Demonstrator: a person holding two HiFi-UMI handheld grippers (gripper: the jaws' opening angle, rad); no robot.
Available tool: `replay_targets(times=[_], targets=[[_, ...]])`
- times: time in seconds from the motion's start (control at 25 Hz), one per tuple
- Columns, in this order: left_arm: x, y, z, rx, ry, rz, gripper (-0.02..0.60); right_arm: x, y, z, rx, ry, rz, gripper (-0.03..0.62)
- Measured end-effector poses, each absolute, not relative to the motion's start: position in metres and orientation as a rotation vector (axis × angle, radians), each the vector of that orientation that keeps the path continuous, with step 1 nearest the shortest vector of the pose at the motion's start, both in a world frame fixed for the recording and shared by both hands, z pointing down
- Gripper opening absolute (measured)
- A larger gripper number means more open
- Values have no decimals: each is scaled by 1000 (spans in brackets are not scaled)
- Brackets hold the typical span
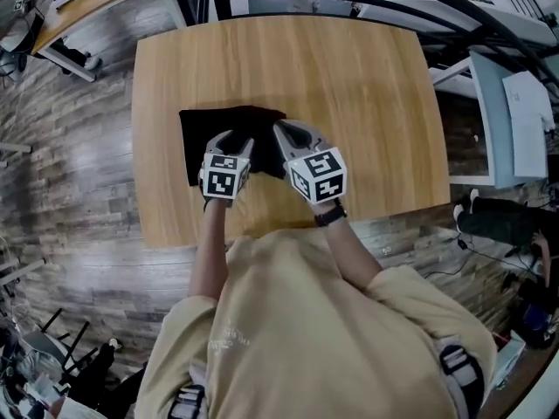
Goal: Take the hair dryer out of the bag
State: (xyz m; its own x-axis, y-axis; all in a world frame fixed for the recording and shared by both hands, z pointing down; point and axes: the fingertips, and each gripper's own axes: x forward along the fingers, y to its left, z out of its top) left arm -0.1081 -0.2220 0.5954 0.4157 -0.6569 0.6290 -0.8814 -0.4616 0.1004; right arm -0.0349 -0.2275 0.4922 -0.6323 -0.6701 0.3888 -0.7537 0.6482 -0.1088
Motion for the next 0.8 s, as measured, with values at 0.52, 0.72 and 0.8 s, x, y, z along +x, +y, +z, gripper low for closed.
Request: replay_targets(times=[0.52, 0.72, 0.8], targets=[[-95, -231, 668, 2244, -1135, 981, 198, -24, -224, 524, 1155, -2490, 431, 23], [-93, -229, 656, 2222, -1165, 835, 53, -15, -219, 532, 1164, -2471, 446, 23], [-99, -229, 651, 2194, -1190, 759, 21, -12, -217, 535, 1170, -2463, 449, 23]])
